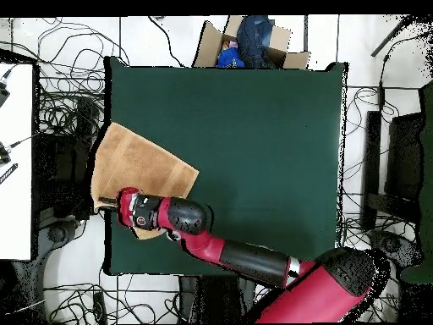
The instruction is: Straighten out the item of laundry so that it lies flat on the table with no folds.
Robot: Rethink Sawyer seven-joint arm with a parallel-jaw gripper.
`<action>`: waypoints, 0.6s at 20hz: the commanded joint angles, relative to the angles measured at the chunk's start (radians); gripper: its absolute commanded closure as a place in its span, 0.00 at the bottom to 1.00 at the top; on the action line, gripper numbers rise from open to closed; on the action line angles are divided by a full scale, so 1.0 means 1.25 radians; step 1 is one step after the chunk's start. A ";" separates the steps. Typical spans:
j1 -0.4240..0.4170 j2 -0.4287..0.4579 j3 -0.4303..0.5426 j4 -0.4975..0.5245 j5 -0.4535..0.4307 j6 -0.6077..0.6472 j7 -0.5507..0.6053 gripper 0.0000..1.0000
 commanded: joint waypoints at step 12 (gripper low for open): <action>0.390 -0.568 -0.293 -0.058 -0.386 -0.250 0.014 1.00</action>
